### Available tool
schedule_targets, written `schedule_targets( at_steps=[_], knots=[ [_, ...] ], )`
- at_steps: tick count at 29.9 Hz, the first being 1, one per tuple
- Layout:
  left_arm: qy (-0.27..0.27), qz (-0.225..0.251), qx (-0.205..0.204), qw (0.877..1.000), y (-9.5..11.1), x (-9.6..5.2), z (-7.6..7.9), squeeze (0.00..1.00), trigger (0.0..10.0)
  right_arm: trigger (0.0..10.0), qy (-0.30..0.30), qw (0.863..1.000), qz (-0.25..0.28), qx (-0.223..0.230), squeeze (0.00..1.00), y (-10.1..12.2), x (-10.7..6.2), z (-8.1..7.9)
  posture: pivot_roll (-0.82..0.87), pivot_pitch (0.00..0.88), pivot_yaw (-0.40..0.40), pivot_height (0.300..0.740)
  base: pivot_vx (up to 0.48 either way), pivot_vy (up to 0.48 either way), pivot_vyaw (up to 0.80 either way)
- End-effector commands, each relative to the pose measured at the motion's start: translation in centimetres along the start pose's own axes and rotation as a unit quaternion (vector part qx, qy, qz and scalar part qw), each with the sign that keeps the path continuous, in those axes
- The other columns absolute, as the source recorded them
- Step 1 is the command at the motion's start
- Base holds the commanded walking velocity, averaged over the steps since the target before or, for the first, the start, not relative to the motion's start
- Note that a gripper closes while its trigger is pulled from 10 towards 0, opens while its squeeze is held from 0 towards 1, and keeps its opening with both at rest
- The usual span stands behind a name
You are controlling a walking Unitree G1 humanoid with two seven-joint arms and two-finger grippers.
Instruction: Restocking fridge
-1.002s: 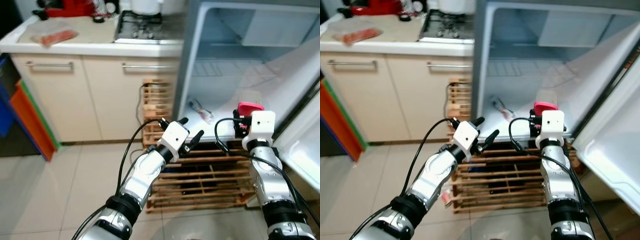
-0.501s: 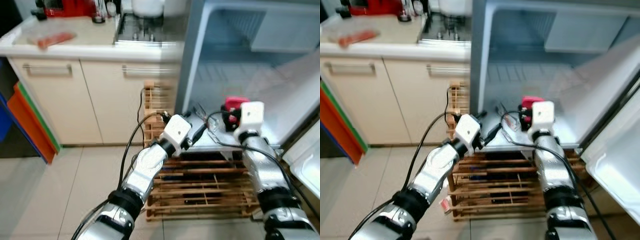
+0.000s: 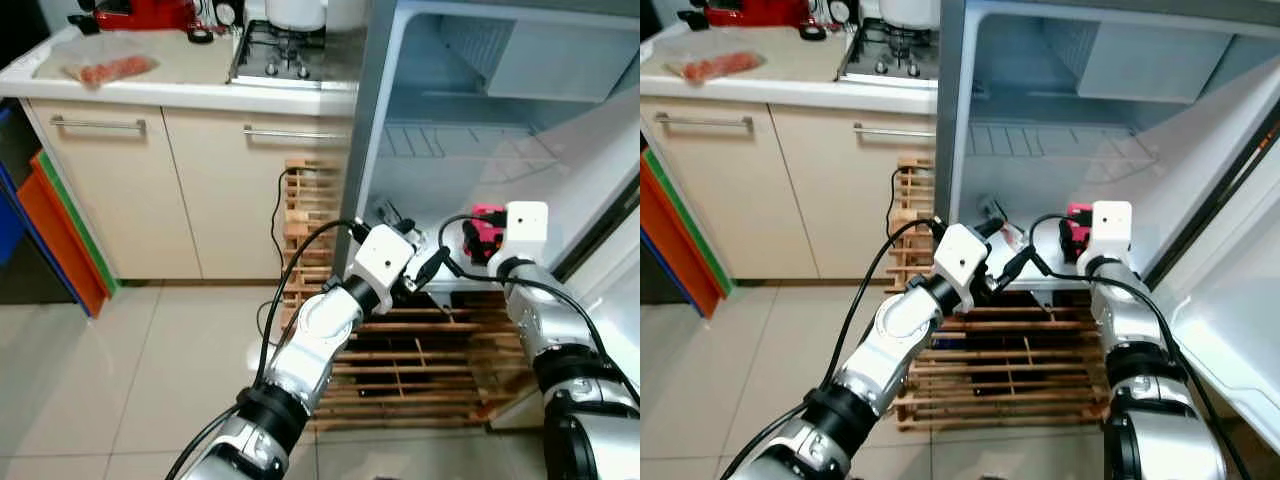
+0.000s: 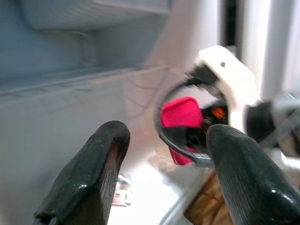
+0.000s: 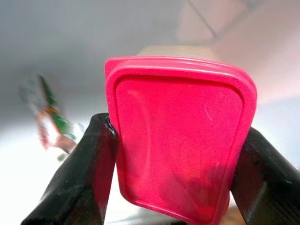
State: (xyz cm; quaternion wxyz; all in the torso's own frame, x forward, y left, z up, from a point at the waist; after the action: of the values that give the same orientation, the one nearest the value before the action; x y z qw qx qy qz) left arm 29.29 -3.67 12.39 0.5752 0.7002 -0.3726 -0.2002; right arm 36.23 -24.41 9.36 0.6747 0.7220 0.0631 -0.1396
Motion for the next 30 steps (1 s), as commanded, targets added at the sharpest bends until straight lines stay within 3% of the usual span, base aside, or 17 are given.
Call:
schedule_targets(
  at_steps=[1, 6, 11, 16, 17, 18, 19, 25, 30],
  knots=[
    [0.0, 0.036, 0.005, 0.999, 1.9, 1.7, 2.5, 0.0, 10.0, 0.0, -0.006, 1.0, -0.01, 0.013, 0.31, 0.8, 0.3, 0.7, -0.08, 0.109, -0.128, 0.74, 0.0, 0.0, 0.0],
    [0.001, 0.026, 0.004, 1.0, 1.3, 0.9, 3.2, 0.0, 10.0, 0.0, -0.005, 1.0, -0.018, 0.012, 0.31, 1.2, 0.5, 1.0, -0.08, 0.149, -0.139, 0.74, 0.0, 0.0, 0.0],
    [0.023, 0.025, 0.008, 0.999, 1.3, -0.3, 3.0, 0.0, 10.0, 0.0, 0.03, 0.999, 0.015, -0.016, 0.31, 3.1, 0.8, -0.1, -0.08, 0.192, -0.157, 0.74, 0.0, 0.0, 0.0],
    [0.047, 0.016, -0.006, 0.999, 1.2, -1.8, 3.3, 0.0, 10.0, 0.0, 0.001, 0.999, 0.043, -0.013, 0.33, 4.6, 0.7, 1.2, -0.08, 0.244, -0.172, 0.74, 0.0, 0.0, 0.0],
    [0.048, 0.015, -0.008, 0.999, 1.2, -2.0, 3.3, 0.0, 10.0, 0.0, -0.006, 0.999, 0.051, -0.01, 0.62, 5.1, 0.6, 1.6, -0.07, 0.253, -0.169, 0.74, 0.0, 0.0, 0.0],
    [0.049, 0.015, -0.009, 0.999, 1.3, -2.2, 3.4, 0.0, 10.0, 0.0, -0.011, 0.998, 0.056, -0.007, 0.62, 5.3, 0.6, 1.8, -0.07, 0.255, -0.169, 0.74, 0.0, 0.0, 0.0],
    [0.049, 0.014, -0.013, 0.999, 1.3, -2.3, 3.6, 0.0, 10.0, 0.0, -0.012, 0.998, 0.059, -0.008, 1.0, 5.6, 0.5, 2.0, -0.07, 0.263, -0.169, 0.74, 0.0, 0.0, 0.0],
    [0.049, 0.014, -0.023, 0.998, 2.4, -2.8, 4.5, 0.0, 10.0, 0.0, -0.038, 0.996, 0.08, 0.009, 1.0, 7.2, 0.4, 3.2, -0.07, 0.291, -0.167, 0.74, 0.0, 0.0, 0.0],
    [0.05, 0.01, -0.032, 0.998, 2.8, -3.1, 4.8, 0.0, 10.0, 0.0, -0.029, 0.995, 0.096, 0.016, 1.0, 8.1, 0.4, 3.1, -0.07, 0.306, -0.169, 0.74, 0.0, 0.0, 0.0]
  ],
)
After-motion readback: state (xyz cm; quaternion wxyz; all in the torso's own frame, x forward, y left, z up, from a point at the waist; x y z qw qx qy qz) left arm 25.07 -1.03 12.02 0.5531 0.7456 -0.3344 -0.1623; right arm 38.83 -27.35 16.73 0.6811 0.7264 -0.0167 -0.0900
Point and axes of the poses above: a point about 5 cm out from each wrist's last joint towards the gripper, its own x axis pointing out of the wrist towards the gripper, its own y axis along the axis of the wrist's last joint, z = x × y, the point moved 1 cm from there along x, pointing out of the wrist towards the gripper, and after that the axes turned 4 degrees about x, right-handed, at the moved point
